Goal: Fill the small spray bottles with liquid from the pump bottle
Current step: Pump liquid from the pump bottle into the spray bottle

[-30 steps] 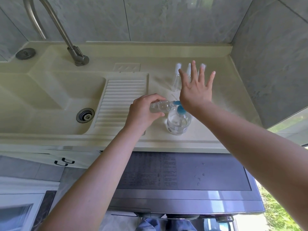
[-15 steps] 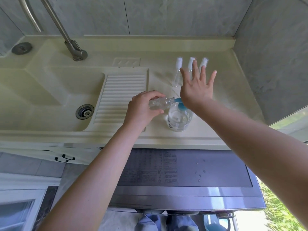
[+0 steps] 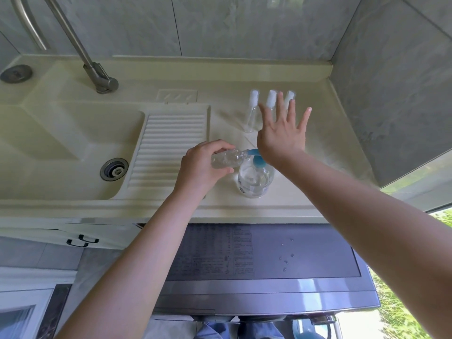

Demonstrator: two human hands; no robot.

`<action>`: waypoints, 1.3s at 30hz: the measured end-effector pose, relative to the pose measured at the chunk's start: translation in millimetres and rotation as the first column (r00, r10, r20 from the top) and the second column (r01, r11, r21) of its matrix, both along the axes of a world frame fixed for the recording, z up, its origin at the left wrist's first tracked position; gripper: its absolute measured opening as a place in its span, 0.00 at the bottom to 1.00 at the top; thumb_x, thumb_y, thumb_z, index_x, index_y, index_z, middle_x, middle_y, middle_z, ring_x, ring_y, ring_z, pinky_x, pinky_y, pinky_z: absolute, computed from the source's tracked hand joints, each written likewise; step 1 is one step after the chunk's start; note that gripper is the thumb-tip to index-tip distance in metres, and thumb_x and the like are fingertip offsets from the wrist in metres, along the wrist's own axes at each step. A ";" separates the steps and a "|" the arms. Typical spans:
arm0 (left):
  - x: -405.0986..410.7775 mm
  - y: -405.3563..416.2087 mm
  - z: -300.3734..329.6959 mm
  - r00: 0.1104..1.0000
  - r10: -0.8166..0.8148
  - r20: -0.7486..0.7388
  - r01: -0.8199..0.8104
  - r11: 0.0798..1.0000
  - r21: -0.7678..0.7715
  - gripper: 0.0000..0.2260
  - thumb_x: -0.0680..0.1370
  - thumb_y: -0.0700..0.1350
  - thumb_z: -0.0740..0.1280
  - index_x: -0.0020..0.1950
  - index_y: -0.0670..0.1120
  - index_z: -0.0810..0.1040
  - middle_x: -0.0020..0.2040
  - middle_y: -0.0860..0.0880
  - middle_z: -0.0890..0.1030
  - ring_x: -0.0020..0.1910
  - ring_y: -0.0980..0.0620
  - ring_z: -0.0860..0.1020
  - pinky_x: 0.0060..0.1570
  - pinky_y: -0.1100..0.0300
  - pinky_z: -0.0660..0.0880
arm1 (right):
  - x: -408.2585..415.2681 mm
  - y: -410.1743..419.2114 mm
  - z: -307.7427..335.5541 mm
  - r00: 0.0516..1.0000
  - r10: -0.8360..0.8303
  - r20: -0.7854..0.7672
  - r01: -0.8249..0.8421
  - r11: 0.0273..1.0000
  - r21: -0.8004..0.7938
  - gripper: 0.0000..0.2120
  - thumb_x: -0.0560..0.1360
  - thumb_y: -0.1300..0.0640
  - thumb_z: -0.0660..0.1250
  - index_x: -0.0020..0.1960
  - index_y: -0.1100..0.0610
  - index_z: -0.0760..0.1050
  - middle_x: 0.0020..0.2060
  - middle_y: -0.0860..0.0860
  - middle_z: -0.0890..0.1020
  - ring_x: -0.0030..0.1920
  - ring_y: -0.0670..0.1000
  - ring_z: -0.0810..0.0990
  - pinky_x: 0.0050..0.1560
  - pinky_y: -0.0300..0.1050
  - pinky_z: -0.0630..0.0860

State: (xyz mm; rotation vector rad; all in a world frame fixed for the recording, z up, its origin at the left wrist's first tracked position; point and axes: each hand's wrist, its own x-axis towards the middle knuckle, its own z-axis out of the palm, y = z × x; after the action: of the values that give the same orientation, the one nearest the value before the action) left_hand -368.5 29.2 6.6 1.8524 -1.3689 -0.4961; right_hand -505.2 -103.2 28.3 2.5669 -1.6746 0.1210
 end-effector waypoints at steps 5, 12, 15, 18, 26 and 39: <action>1.9 0.1 0.6 1.000 0.008 -0.012 -0.008 1.000 -0.007 0.21 0.66 0.42 0.80 0.56 0.56 0.82 0.52 0.59 0.82 0.52 0.62 0.79 0.59 0.64 0.74 | 2.5 1.0 -0.2 1.000 0.019 -0.018 -0.019 1.000 0.004 0.32 0.79 0.59 0.51 0.80 0.47 0.48 0.81 0.56 0.42 0.79 0.64 0.39 0.73 0.72 0.36; -0.8 -1.8 1.5 1.000 -0.003 -0.004 0.003 1.000 0.005 0.21 0.66 0.42 0.80 0.55 0.58 0.82 0.51 0.59 0.83 0.52 0.60 0.79 0.59 0.59 0.75 | -1.4 1.9 0.0 1.000 0.005 -0.011 -0.005 1.000 -0.007 0.32 0.78 0.58 0.50 0.81 0.47 0.47 0.81 0.56 0.44 0.79 0.64 0.39 0.73 0.72 0.36; 0.9 -1.4 3.2 1.000 0.001 -0.013 -0.001 1.000 0.003 0.22 0.66 0.42 0.80 0.56 0.57 0.82 0.51 0.59 0.83 0.52 0.60 0.79 0.59 0.61 0.74 | -1.1 0.3 3.4 1.000 0.005 0.000 -0.005 1.000 0.002 0.32 0.78 0.58 0.51 0.81 0.47 0.47 0.81 0.56 0.44 0.79 0.64 0.39 0.73 0.72 0.36; 2.4 0.0 4.4 1.000 -0.007 -0.015 0.007 1.000 0.006 0.22 0.65 0.41 0.80 0.56 0.56 0.83 0.51 0.59 0.83 0.52 0.60 0.79 0.58 0.65 0.74 | -0.1 0.9 -1.5 1.000 0.007 0.021 -0.008 0.999 0.035 0.32 0.78 0.59 0.50 0.80 0.46 0.49 0.81 0.56 0.45 0.79 0.64 0.40 0.73 0.72 0.36; 1.6 2.4 10.2 1.000 -0.017 -0.005 0.017 1.000 0.010 0.22 0.66 0.41 0.80 0.57 0.56 0.82 0.52 0.59 0.82 0.53 0.60 0.79 0.59 0.66 0.73 | -7.8 -1.7 5.1 0.991 -0.028 0.131 0.012 0.993 0.118 0.28 0.81 0.50 0.49 0.80 0.46 0.49 0.81 0.55 0.48 0.79 0.64 0.41 0.73 0.73 0.36; 0.1 2.5 12.7 1.000 -0.023 0.005 0.023 1.000 0.007 0.22 0.65 0.41 0.80 0.55 0.57 0.82 0.52 0.59 0.82 0.53 0.61 0.79 0.61 0.58 0.74 | -13.2 10.8 -8.6 0.970 -0.118 0.213 0.039 0.939 0.341 0.26 0.83 0.46 0.45 0.81 0.44 0.48 0.81 0.55 0.47 0.80 0.62 0.40 0.74 0.70 0.36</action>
State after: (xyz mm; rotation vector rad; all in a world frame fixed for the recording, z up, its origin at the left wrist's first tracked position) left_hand -368.4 31.7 19.3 1.8463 -1.3952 -0.5084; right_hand -518.4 -92.4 19.6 2.8133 -2.0383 0.1464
